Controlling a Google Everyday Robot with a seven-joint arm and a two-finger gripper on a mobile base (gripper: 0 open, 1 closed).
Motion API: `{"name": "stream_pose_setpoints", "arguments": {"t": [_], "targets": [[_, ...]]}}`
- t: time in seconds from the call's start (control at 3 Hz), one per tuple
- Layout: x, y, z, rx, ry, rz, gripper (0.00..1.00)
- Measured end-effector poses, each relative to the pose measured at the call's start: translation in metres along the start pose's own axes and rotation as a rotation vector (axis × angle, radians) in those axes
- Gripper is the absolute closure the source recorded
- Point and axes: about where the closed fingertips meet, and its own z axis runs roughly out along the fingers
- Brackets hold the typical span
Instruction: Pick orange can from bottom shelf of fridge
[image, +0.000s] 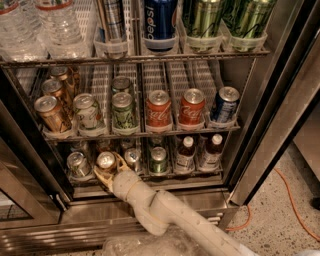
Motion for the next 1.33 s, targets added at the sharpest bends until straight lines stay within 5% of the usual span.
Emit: {"name": "stream_pose_setpoints", "arguments": {"t": [0.67,1.33], "targets": [[-0.028,0.003,-0.010,-0.083,0.008,-0.060,1.00],[-0.036,-0.003,-0.041,-0.201,0.095,-0.070,1.00]]}}
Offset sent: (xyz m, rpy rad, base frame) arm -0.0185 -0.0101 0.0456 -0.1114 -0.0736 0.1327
